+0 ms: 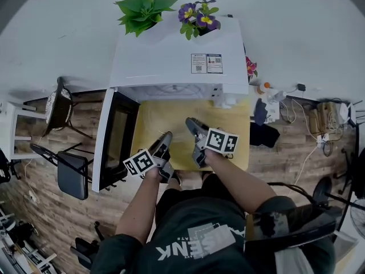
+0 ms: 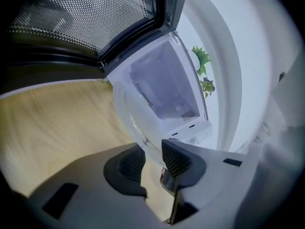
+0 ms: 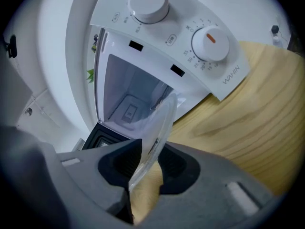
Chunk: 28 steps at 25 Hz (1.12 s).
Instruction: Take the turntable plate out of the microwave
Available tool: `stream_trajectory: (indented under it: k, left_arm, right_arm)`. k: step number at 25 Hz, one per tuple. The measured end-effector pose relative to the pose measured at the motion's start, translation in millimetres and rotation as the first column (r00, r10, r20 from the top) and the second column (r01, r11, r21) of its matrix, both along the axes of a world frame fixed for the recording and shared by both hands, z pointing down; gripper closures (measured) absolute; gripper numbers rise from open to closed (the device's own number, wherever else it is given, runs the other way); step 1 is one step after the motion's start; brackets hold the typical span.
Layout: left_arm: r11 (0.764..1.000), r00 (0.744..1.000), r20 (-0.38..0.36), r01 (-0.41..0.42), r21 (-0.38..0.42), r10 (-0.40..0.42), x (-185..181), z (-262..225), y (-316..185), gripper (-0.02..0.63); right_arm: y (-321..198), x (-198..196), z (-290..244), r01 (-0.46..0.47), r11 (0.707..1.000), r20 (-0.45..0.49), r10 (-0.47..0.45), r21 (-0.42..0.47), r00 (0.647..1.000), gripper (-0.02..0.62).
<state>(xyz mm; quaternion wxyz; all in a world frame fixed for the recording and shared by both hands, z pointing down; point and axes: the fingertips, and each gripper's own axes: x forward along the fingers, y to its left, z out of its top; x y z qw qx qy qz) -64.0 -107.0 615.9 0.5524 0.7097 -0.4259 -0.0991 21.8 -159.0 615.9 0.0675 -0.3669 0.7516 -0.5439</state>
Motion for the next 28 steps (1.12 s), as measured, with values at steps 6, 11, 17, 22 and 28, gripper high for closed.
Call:
stream_trajectory:
  k: [6,11,17,22,28]
  left_arm:
    - [0.998,0.999,-0.007,0.031,0.051,-0.031,5.2,-15.4,-4.6,0.495]
    - [0.996,0.998,-0.004,0.065,0.066,-0.065,4.5,-32.8,7.8,0.494]
    - [0.996,0.999,0.017,0.047,0.073,-0.048,5.0,-56.3,39.0,0.494]
    - [0.991,0.998,0.06,-0.02,0.129,0.013,-5.2,-78.9,56.9,0.492]
    - [0.98,0.994,0.043,-0.102,0.168,0.096,-16.8,-103.8,79.7,0.492]
  right_arm:
    - [-9.1,1.8,-21.2,0.047,0.996,0.02,-0.049,0.081,0.999,0.492]
    - [-0.4,-2.7,-41.8,0.094,0.99,0.027,-0.097,0.102,0.995,0.492]
    - [30.6,-2.6,-66.6,0.108,0.988,0.028,-0.112,0.107,0.993,0.491]
    - [57.4,-4.9,-86.2,0.067,0.991,0.02,-0.069,0.117,0.997,0.489]
    - [88.6,-12.7,-109.0,-0.014,0.99,-0.001,0.015,0.143,1.0,0.49]
